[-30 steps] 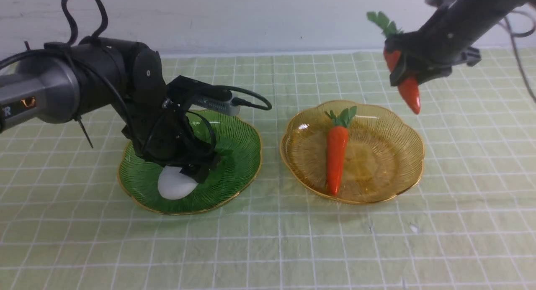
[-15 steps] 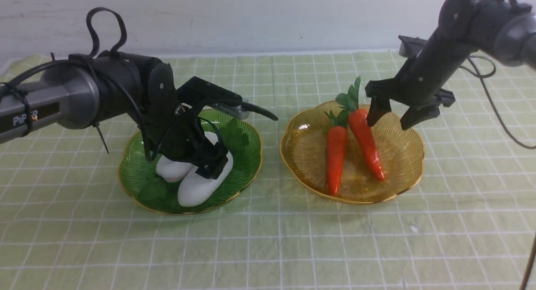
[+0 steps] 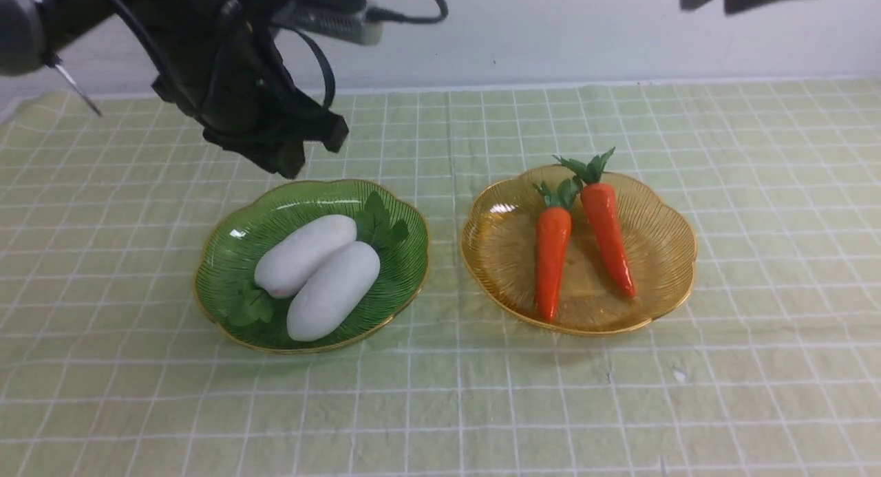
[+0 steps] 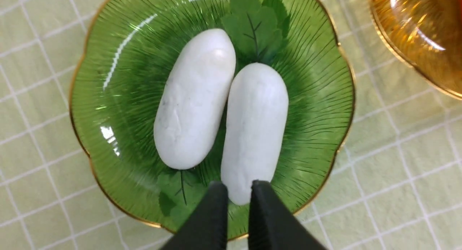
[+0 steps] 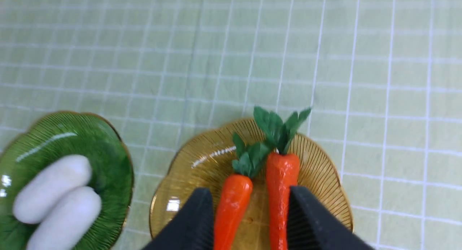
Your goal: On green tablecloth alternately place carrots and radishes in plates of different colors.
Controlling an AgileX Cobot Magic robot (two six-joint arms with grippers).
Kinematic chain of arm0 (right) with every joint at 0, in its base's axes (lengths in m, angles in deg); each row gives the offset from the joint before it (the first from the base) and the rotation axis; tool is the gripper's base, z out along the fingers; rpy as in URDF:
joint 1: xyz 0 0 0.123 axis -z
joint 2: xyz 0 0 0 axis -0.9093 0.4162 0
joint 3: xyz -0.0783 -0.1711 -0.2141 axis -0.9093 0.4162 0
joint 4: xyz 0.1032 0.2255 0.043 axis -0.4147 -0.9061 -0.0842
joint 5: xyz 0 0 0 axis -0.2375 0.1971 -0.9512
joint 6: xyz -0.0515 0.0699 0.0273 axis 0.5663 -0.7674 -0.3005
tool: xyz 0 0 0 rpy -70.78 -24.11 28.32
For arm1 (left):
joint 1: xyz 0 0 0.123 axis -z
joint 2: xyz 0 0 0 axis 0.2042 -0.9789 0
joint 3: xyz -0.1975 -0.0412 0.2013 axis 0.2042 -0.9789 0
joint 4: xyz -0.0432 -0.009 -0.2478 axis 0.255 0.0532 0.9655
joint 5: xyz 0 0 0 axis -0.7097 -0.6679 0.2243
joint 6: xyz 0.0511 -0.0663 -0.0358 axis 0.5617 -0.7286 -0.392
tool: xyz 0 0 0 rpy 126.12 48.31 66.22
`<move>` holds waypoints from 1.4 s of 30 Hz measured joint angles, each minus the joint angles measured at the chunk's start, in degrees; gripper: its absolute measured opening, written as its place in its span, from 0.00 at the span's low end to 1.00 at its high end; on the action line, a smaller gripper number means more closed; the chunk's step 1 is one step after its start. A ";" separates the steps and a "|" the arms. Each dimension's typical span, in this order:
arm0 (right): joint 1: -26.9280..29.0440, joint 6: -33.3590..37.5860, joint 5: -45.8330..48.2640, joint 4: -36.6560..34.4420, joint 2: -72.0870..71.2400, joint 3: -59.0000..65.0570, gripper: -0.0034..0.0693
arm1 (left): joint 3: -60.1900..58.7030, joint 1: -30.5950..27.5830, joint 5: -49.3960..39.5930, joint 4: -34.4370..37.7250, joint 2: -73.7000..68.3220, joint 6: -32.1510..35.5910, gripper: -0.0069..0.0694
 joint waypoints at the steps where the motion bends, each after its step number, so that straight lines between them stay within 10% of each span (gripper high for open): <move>1: 0.00 0.00 0.18 0.48 -4.10 1.39 0.26 | -0.38 0.00 -0.28 0.24 1.91 -0.13 0.12; 11: 0.00 0.00 -11.31 6.42 -39.86 32.65 0.03 | -19.06 0.00 7.15 0.62 31.16 -0.30 0.08; 17: 0.00 0.00 -52.71 9.57 -70.91 72.92 0.03 | -41.10 0.00 19.54 0.70 50.64 -1.45 0.08; 22: 0.00 0.00 -67.37 9.95 -87.19 92.44 0.03 | -57.28 0.00 30.68 0.70 62.90 -2.27 0.08; 42: 0.00 0.00 -75.38 11.02 -99.65 100.60 0.03 | -76.71 0.00 37.44 2.28 86.80 -4.62 0.08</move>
